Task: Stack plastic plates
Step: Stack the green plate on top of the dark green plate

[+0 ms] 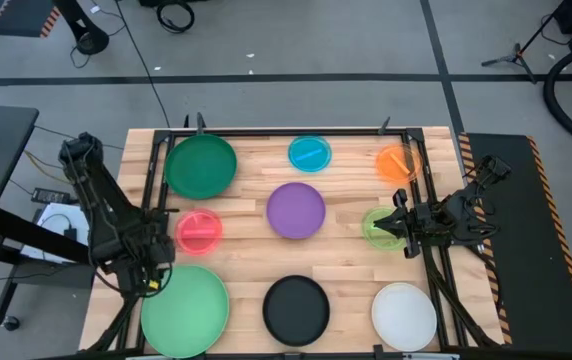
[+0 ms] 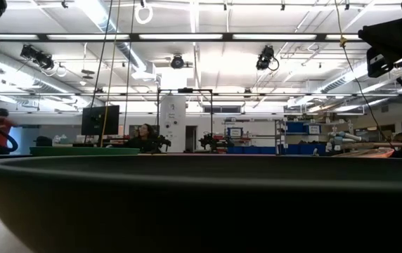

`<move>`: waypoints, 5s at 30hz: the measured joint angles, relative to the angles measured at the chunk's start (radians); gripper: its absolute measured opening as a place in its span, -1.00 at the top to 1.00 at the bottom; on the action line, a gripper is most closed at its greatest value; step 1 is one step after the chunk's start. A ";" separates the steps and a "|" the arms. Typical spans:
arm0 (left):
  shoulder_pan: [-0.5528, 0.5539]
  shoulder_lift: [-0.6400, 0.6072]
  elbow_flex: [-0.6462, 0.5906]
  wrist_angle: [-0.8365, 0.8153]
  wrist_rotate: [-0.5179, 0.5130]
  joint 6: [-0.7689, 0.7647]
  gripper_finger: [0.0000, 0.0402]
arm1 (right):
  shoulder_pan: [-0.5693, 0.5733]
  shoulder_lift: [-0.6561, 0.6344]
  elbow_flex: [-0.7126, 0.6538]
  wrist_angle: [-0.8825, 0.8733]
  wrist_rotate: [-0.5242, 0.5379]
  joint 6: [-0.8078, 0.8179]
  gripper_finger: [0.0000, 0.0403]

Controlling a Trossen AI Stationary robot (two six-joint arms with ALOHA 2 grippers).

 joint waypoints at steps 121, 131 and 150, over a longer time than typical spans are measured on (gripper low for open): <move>1.344 0.007 0.384 -0.008 -0.505 -0.464 0.92 | 0.000 0.000 0.000 0.019 0.000 0.000 0.85; 1.214 0.294 0.384 -0.033 -0.585 -0.967 0.92 | 0.000 0.000 0.000 0.019 0.000 0.000 0.85; 1.274 0.330 0.384 -0.210 -0.456 -1.080 0.90 | 0.000 0.000 0.000 0.019 0.000 0.000 0.85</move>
